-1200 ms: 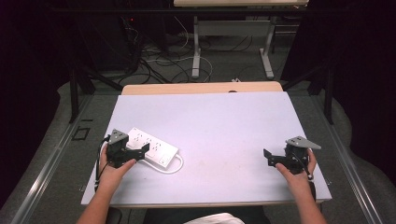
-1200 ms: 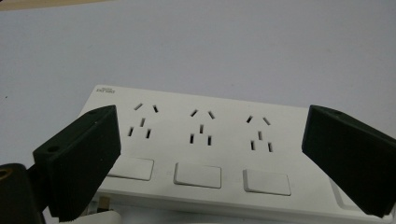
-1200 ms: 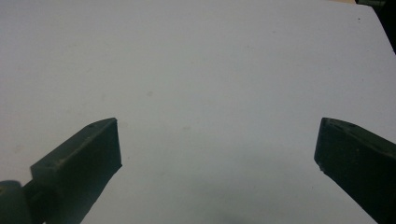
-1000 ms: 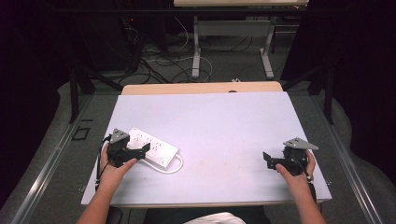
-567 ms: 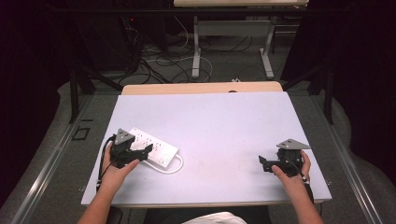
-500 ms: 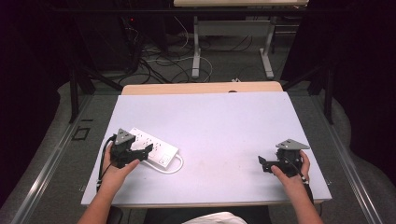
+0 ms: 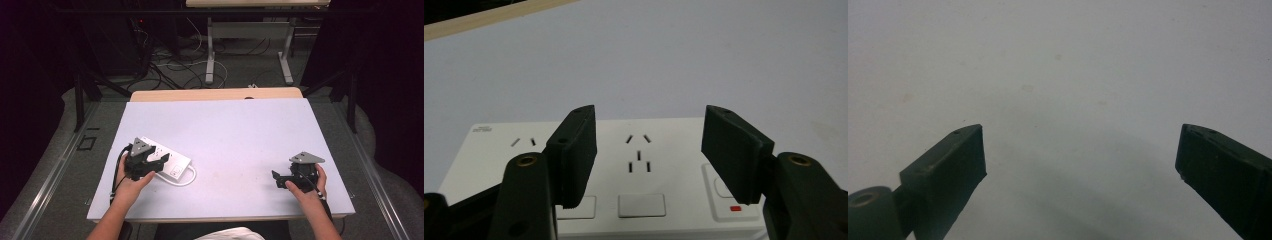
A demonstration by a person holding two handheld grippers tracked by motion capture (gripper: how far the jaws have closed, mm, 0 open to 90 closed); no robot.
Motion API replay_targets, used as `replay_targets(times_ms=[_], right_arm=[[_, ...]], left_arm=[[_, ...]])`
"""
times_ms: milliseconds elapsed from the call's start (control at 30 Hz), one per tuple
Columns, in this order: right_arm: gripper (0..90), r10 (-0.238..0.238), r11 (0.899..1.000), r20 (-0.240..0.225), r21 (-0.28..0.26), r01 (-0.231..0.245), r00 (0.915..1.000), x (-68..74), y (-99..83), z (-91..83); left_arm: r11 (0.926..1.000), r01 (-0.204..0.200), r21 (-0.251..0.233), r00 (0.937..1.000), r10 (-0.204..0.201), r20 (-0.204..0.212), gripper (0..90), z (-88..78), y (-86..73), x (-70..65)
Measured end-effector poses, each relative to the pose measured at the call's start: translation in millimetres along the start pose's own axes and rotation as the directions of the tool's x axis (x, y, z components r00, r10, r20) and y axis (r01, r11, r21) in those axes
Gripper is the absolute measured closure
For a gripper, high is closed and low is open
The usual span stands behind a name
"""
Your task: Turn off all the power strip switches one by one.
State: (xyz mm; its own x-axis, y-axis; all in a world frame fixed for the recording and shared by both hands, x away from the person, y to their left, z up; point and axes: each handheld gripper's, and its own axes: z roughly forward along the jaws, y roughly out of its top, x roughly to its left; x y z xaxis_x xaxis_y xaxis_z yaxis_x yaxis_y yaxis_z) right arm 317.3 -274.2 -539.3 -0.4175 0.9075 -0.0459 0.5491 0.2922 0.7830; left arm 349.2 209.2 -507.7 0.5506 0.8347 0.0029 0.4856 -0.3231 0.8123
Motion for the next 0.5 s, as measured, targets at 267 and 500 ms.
replay_targets(times_ms=[267,500], right_arm=[[5.4,0.008,1.000,0.009,0.002,-0.008,0.9999,0.1,-1.4,2.6],[5.4,0.001,1.000,0.000,0.002,-0.001,1.0000,-0.7,-1.5,2.8]], left_arm=[[0.9996,0.008,0.027,0.9996,-0.008,0.026,48.2,5.2,0.4,-14.2],[0.9980,-0.007,0.063,0.9984,0.004,0.056,60.7,7.5,0.8,-19.7]])
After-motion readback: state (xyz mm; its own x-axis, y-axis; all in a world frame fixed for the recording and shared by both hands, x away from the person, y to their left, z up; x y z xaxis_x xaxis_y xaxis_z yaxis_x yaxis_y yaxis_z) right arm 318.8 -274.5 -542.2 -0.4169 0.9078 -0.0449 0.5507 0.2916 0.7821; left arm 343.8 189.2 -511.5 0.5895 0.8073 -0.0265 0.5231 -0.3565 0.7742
